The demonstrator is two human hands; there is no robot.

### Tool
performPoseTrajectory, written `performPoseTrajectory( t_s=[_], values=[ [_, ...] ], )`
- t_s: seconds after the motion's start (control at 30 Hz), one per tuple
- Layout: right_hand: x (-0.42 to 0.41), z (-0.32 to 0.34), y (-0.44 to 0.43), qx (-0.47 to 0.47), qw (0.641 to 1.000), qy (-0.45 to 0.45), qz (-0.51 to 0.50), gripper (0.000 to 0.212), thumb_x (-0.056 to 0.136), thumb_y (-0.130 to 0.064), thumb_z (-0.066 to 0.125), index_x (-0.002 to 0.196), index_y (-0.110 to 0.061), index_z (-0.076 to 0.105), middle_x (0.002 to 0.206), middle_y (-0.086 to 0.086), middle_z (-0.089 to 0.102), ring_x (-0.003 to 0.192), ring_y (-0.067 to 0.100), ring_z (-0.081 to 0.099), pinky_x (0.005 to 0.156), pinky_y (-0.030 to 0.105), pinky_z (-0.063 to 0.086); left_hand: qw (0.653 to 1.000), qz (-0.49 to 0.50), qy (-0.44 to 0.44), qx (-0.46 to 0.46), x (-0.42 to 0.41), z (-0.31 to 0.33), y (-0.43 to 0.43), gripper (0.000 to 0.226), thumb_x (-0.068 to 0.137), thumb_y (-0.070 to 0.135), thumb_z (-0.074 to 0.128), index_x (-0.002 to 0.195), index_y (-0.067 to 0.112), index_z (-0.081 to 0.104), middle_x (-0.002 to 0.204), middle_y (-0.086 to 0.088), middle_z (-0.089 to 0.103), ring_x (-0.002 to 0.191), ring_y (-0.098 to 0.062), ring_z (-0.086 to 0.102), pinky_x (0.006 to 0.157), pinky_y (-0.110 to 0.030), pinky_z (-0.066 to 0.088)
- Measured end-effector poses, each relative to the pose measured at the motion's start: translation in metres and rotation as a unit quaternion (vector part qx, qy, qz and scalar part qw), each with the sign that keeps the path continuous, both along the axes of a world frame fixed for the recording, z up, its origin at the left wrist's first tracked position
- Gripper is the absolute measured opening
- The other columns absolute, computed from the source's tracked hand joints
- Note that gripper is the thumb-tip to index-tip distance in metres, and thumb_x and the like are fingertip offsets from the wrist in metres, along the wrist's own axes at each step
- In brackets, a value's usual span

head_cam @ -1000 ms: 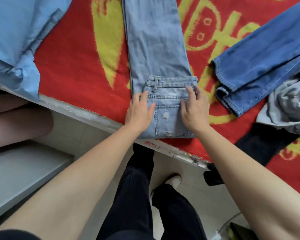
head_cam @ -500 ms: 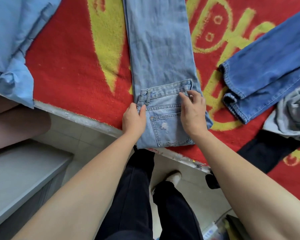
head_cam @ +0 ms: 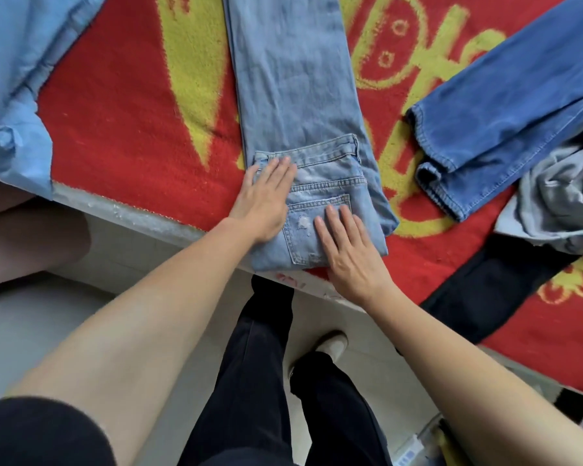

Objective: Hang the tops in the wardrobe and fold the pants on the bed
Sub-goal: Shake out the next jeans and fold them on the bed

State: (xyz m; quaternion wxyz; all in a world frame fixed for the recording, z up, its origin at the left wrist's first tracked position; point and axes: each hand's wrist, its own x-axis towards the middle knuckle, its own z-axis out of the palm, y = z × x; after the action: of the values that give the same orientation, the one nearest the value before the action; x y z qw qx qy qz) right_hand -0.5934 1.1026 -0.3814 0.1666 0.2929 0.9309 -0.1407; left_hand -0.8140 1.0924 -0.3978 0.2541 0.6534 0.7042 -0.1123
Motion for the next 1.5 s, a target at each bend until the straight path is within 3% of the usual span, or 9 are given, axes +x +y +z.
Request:
performPoseTrajectory(
  t_s=[0.17,0.37,0.53,0.7,0.77,0.87,1.0,1.23,1.5],
  values=[
    [-0.013,0.007,0.004,-0.037,0.996,-0.068,0.035,0.059,0.098,-0.01,0.013,0.156,-0.002,0.01,0.159,0.027,0.019,0.141,0.043,0.033,0.113,0.046,0.034,0.996,-0.049,0.047,-0.06,0.005,0.005,0.043,0.075,0.09,0.015,0.046,0.156,0.026,0.011,0.165,0.006,0.004,0.135,-0.035,0.027,0.108,-0.053,0.024],
    [0.025,0.065,-0.001,-0.076,0.996,-0.013,0.046,0.061,0.089,-0.03,0.049,0.147,-0.016,0.04,0.13,0.002,0.061,0.101,0.03,0.067,0.071,0.043,0.052,0.982,-0.017,-0.074,-0.172,0.022,0.017,0.014,0.058,0.095,0.02,0.035,0.146,0.045,0.031,0.147,-0.012,0.039,0.129,-0.036,0.033,0.106,-0.047,0.025],
    [0.043,0.103,0.009,-0.108,0.994,0.031,0.012,0.048,0.079,-0.031,0.063,0.124,-0.015,0.064,0.108,0.005,0.073,0.093,0.033,0.069,0.068,0.043,0.055,0.949,0.112,-0.189,-0.224,0.045,0.027,-0.005,0.057,0.093,0.013,0.037,0.141,0.041,0.047,0.14,-0.011,0.048,0.136,-0.03,0.032,0.111,-0.04,0.02],
    [-0.016,0.118,0.078,-0.028,0.996,0.076,-0.042,0.024,0.072,-0.033,0.059,0.09,-0.017,0.065,0.087,0.007,0.071,0.083,0.036,0.067,0.063,0.038,0.05,0.802,0.395,-0.408,-0.187,0.001,0.045,0.014,0.028,0.102,0.016,0.044,0.117,0.009,0.067,0.106,-0.006,0.062,0.089,-0.013,0.058,0.07,-0.02,0.041],
    [-0.053,0.113,0.114,0.002,0.994,0.095,-0.061,0.031,0.075,-0.034,0.057,0.101,-0.02,0.067,0.095,0.009,0.072,0.089,0.038,0.067,0.069,0.041,0.052,0.711,0.495,-0.481,-0.134,-0.025,0.048,0.014,0.047,0.104,0.043,0.039,0.098,0.016,0.076,0.098,-0.001,0.072,0.085,-0.01,0.065,0.078,-0.023,0.045],
    [-0.102,0.091,0.162,0.02,0.995,0.047,-0.088,0.049,0.089,-0.039,0.051,0.134,-0.022,0.055,0.124,0.01,0.064,0.115,0.036,0.059,0.094,0.046,0.048,0.562,0.632,-0.528,-0.08,-0.057,0.035,0.006,0.083,0.082,0.086,0.022,0.118,0.027,0.068,0.118,-0.004,0.071,0.109,-0.023,0.066,0.099,-0.043,0.048],
    [-0.116,0.05,0.168,-0.031,0.993,-0.085,-0.07,0.061,0.1,-0.052,0.04,0.151,-0.02,0.034,0.151,0.015,0.038,0.143,0.033,0.029,0.116,0.048,0.024,0.587,0.604,-0.525,-0.122,-0.054,0.024,0.004,0.104,0.06,0.099,0.028,0.135,0.032,0.054,0.128,0.004,0.065,0.116,-0.018,0.061,0.1,-0.044,0.045],
    [-0.081,0.012,0.126,-0.069,0.992,-0.086,-0.063,0.068,0.102,-0.054,0.033,0.159,-0.022,0.017,0.166,0.014,0.004,0.153,0.032,0.002,0.122,0.048,0.005,0.7,0.62,-0.356,-0.004,-0.027,-0.008,0.011,0.028,0.093,0.047,0.059,0.099,0.019,0.059,0.093,0.01,0.064,0.098,-0.019,0.065,0.081,-0.03,0.051],
    [-0.093,0.016,0.148,-0.058,0.986,0.024,-0.153,0.061,0.097,-0.053,0.048,0.148,-0.019,0.043,0.155,0.009,0.035,0.147,0.028,0.023,0.121,0.047,0.01,0.702,0.634,-0.325,0.004,-0.051,-0.007,0.031,0.068,0.082,0.063,0.063,0.126,0.014,0.045,0.128,-0.003,0.057,0.117,-0.023,0.056,0.103,-0.042,0.045]
  ],
)
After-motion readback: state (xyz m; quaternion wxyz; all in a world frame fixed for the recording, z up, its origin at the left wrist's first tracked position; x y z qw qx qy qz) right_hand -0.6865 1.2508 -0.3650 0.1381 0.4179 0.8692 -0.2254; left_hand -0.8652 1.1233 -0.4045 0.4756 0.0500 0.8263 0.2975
